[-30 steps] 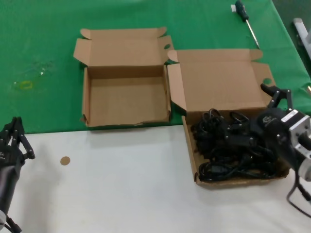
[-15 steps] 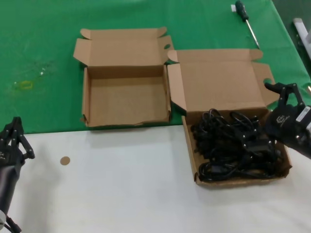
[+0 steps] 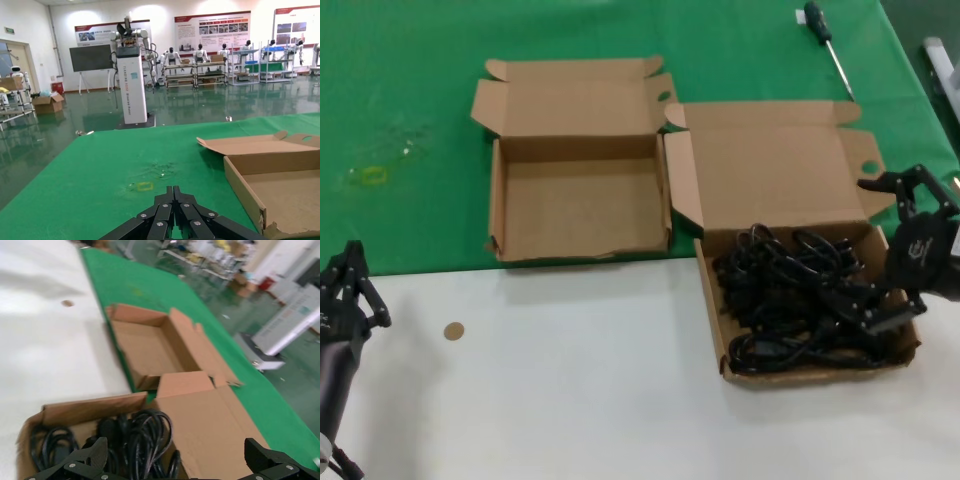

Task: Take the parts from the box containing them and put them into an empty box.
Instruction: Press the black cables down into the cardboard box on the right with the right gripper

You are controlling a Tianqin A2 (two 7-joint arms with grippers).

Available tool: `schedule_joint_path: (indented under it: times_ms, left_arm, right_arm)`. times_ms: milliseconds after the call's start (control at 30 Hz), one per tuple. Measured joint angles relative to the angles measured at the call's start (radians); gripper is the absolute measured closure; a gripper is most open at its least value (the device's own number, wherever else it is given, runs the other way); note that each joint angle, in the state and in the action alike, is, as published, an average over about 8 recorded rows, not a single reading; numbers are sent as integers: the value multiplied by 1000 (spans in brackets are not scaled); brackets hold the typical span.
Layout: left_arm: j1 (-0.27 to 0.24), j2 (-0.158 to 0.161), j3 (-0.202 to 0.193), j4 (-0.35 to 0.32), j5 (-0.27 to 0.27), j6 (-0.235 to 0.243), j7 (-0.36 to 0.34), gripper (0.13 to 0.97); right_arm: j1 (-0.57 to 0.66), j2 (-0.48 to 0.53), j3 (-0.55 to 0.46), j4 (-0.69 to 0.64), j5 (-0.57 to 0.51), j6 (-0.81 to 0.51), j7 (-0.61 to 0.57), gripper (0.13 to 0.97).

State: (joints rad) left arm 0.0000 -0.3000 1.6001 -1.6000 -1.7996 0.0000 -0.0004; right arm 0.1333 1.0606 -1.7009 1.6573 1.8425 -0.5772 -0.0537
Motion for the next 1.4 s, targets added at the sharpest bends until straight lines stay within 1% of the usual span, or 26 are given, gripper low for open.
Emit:
schedule_joint_path:
  times_ms: [167, 333, 567, 700, 900, 1200, 1400]
  left_arm:
    - [0, 0, 0, 0, 0, 0, 0, 945]
    - [0, 0, 0, 0, 0, 0, 0, 945]
    - [0, 0, 0, 0, 0, 0, 0, 945]
    - [0, 0, 0, 0, 0, 0, 0, 945]
    - [0, 0, 0, 0, 0, 0, 0, 945]
    - [0, 0, 0, 0, 0, 0, 0, 945]
    - [0, 0, 0, 0, 0, 0, 0, 945]
  right_arm:
    - [84, 35, -36, -2, -38, -122, -11, 129]
    - [180, 47, -87, -10, -88, -240, -13, 129]
    - [323, 25, -169, -55, -175, -402, -31, 129]
    - [393, -6, -211, -92, -229, -463, -49, 129]
    - [488, -83, -265, -178, -314, -497, -82, 129]
    - [582, -190, -318, -316, -405, -489, -127, 147]
    - [606, -231, -337, -371, -443, -474, -145, 213]
